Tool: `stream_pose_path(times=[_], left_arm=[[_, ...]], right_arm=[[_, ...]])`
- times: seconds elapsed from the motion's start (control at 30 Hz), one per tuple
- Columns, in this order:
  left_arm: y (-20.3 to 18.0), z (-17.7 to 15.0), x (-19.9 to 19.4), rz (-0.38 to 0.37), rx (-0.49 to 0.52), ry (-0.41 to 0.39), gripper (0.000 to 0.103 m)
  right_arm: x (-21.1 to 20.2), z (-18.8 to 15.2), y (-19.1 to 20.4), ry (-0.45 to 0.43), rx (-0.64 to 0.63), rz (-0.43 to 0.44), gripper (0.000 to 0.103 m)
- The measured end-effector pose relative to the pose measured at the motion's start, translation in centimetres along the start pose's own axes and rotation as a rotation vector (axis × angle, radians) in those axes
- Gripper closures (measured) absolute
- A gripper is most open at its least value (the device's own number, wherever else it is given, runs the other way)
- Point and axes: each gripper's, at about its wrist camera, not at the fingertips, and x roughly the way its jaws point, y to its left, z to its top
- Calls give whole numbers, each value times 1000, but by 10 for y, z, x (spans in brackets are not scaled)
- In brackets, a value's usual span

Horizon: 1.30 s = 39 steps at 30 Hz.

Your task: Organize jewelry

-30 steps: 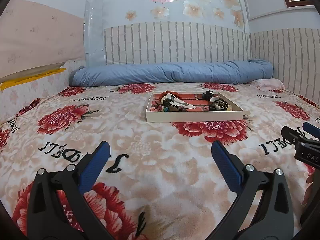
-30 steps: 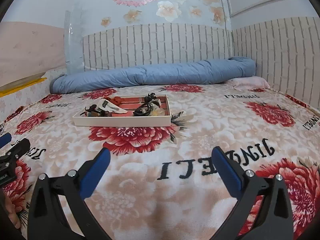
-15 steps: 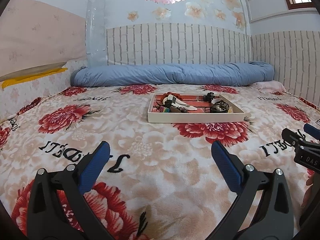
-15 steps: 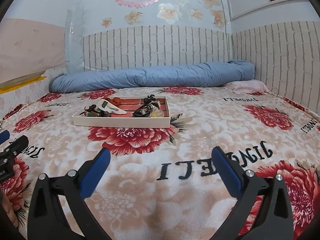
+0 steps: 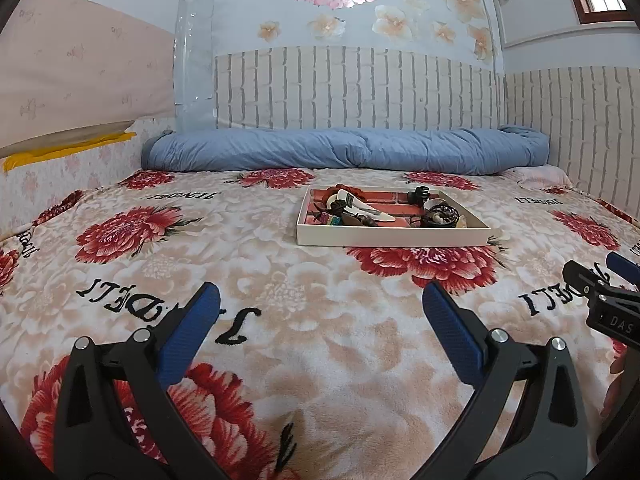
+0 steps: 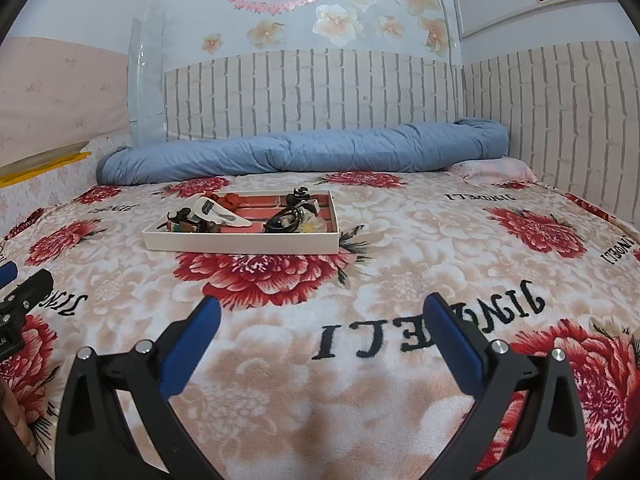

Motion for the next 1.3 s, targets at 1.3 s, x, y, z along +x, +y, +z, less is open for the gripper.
stream_pose_path(times=[1.3], left_arm=[[-7, 0, -1, -25, 47, -9, 5]], right_arm=[[0, 1, -1, 3, 0, 1, 4]])
